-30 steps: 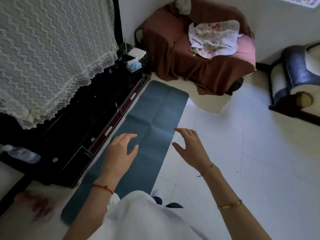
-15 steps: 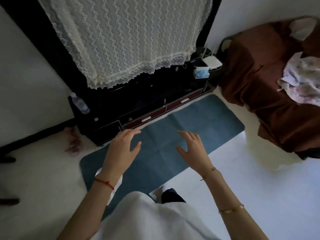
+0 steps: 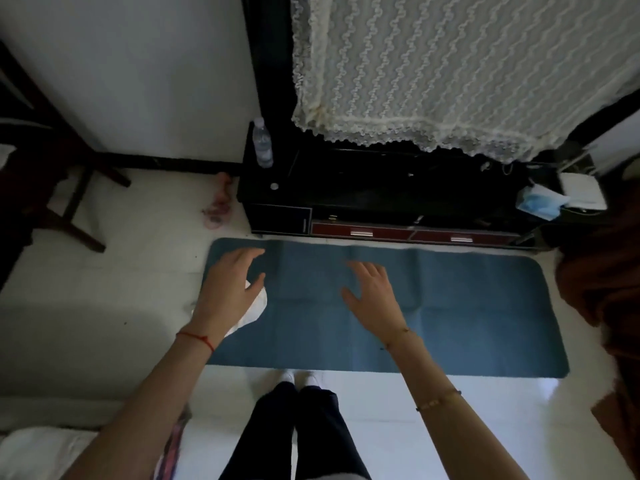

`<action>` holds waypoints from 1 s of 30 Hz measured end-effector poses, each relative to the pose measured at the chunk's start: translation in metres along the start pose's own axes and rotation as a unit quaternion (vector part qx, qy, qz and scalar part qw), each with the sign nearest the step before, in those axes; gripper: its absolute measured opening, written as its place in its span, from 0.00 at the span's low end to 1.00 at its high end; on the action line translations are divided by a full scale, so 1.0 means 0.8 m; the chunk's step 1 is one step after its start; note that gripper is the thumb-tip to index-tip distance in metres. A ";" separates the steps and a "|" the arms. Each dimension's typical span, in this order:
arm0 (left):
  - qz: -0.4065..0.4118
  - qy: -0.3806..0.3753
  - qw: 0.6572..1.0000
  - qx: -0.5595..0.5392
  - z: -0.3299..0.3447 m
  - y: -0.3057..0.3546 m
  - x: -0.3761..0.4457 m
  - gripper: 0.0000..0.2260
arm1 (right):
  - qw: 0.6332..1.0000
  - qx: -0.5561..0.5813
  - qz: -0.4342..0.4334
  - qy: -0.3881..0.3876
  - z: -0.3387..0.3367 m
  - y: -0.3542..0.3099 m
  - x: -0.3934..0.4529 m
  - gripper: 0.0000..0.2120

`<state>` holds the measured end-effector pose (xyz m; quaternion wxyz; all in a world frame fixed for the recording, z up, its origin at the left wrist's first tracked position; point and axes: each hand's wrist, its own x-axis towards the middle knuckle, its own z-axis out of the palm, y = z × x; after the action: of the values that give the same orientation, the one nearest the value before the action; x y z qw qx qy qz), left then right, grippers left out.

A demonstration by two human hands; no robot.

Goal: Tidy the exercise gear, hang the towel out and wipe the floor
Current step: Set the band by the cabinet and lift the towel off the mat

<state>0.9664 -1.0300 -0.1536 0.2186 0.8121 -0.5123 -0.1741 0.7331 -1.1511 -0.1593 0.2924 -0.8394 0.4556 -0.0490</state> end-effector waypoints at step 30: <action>-0.187 -0.073 0.950 0.240 0.702 -0.680 0.095 0.53 | 0.934 -0.109 -0.241 -0.239 0.875 0.239 0.429 0.37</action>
<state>1.1248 -0.9919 -0.9222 -0.0565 0.9068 -0.3928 -0.1423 1.0351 -1.1902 -0.9021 0.2785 -0.9377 0.1589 0.1338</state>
